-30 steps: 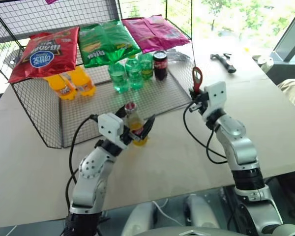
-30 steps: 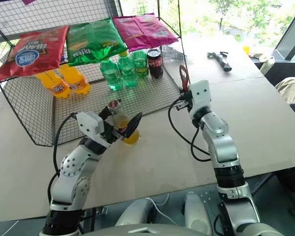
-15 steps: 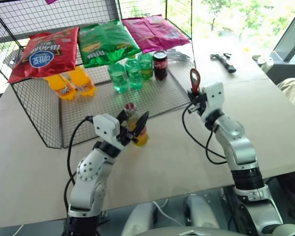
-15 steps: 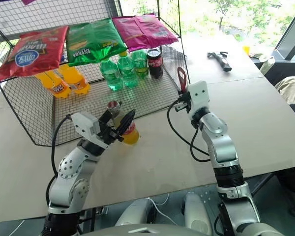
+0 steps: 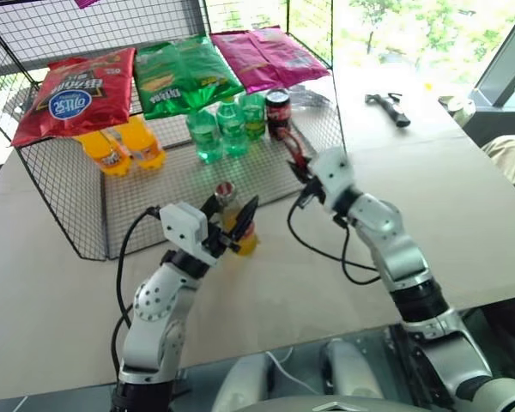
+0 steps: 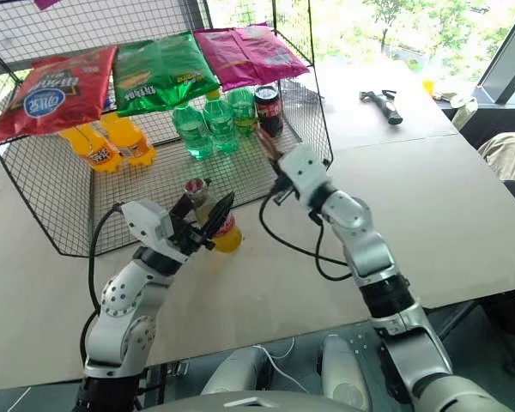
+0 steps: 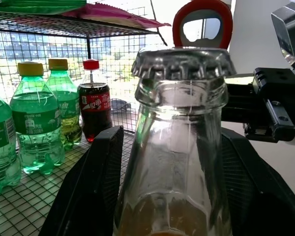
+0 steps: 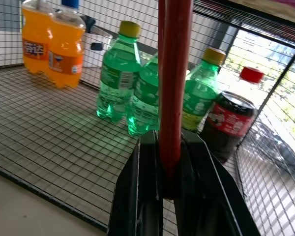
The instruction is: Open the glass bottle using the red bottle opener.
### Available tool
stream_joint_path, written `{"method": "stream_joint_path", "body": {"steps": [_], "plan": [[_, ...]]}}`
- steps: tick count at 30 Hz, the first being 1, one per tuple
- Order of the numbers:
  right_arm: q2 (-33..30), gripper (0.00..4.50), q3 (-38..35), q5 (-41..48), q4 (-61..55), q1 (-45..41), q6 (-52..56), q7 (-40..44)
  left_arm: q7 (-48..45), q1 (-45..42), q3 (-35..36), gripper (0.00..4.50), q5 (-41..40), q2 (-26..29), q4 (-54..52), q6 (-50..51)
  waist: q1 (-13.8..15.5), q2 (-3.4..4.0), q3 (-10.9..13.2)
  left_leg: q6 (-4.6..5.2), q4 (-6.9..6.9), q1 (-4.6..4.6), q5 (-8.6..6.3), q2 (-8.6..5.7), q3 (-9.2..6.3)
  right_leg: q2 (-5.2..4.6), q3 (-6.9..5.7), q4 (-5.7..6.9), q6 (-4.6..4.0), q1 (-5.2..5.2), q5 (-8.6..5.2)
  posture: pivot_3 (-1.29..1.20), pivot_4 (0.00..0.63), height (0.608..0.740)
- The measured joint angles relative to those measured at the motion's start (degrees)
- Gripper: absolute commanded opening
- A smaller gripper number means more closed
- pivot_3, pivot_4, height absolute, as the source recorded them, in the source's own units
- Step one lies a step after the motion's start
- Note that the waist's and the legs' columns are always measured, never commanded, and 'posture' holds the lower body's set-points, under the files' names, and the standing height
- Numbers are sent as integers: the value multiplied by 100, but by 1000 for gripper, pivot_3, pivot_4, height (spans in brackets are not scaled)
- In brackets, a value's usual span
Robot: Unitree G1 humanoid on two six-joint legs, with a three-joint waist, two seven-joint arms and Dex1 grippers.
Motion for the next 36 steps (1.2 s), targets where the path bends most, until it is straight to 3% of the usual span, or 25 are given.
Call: {"method": "stream_joint_path", "body": {"steps": [7, 16, 26, 36], "plan": [[-188, 0, 711, -624, 669, -281, -1628, 506, -9, 6, -8, 2133, 0, 0, 8, -32, 4, 0, 0, 0, 0, 2, 0, -1, -2, 0, -2, -2, 0, 3, 0, 0, 150, 740], [-347, 0, 717, -1044, 1331, -704, -2525, 556, -62, -97, -71, 2133, 35, -2, 174, -135, 0, 0, -3, -1, 1, 11, 1, 2, -2, 2, -1, 0, -2, 9, 1, 0, 150, 740], [-379, 0, 768, -1904, 2010, -1117, -3455, -43, -106, -115, -90, 2133, 32, -1, 198, -152, 11, 0, -4, -1, 1, 10, 1, 0, -1, 1, -1, -1, -2, 10, 1, 0, 150, 740], [-360, 0, 877, -2616, 1972, -1116, -3862, -611, -138, -104, -103, 2133, 24, -4, 203, -145, 55, 4, -12, -2, 4, 21, 1, -2, -1, 2, -1, 0, -2, 17, 2, 0, 150, 740]]}}
